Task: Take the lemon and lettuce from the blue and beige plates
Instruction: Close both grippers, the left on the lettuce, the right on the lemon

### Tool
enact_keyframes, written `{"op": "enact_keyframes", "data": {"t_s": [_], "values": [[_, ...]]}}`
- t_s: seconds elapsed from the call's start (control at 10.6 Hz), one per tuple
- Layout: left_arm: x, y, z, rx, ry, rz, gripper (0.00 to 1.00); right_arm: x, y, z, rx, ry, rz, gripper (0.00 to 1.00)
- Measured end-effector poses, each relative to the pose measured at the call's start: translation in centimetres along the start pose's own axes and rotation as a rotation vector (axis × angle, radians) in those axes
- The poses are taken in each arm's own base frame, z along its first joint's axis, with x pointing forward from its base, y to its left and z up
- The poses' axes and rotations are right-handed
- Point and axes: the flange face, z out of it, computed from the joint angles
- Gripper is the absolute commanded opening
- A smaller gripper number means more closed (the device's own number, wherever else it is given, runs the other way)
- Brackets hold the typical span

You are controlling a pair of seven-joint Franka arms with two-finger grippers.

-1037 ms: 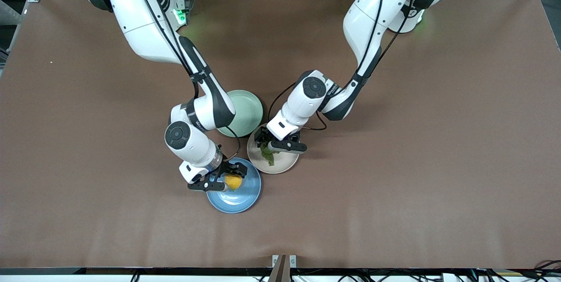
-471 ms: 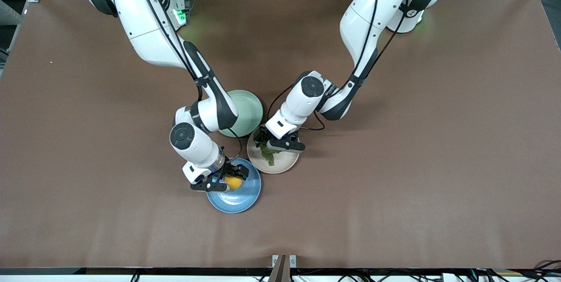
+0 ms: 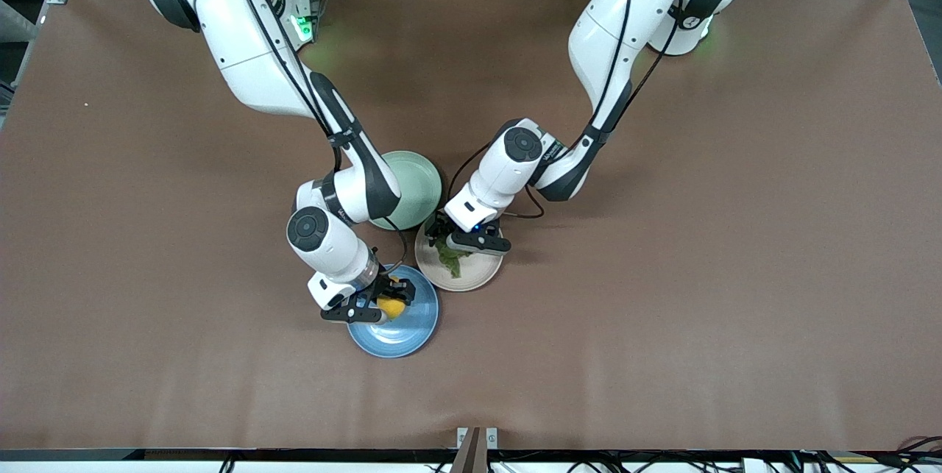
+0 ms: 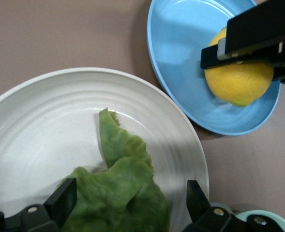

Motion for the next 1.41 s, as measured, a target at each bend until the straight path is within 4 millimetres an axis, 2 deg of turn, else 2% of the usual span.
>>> {"op": "enact_keyframes", "data": {"t_s": [0.09,0.28,0.57,0.66,0.94,1.41], "values": [[-0.3,0.1,0.2,0.004,0.0,0.008,1.0,0.0,0.0,0.0,0.0,-0.001,0.008,0.43],[-0.6,0.3,0.3,0.016,0.011,0.028,1.0,0.0,0.0,0.0,0.0,-0.002,0.018,0.4],[-0.6,0.2,0.4,0.02,0.014,0.03,0.08,0.1,-0.4,-0.5,-0.011,-0.047,0.019,0.4],[-0.5,0.1,0.4,0.022,0.015,0.027,0.0,0.3,-0.5,-1.1,-0.015,-0.063,0.019,0.4],[-0.5,0.1,0.4,0.022,0.015,0.009,0.0,1.2,-0.4,-3.1,-0.018,-0.081,0.024,0.4],[0.2,0.4,-0.1,0.01,0.033,0.008,0.0,2.9,2.0,-6.7,-0.035,-0.135,0.013,0.4]]}}
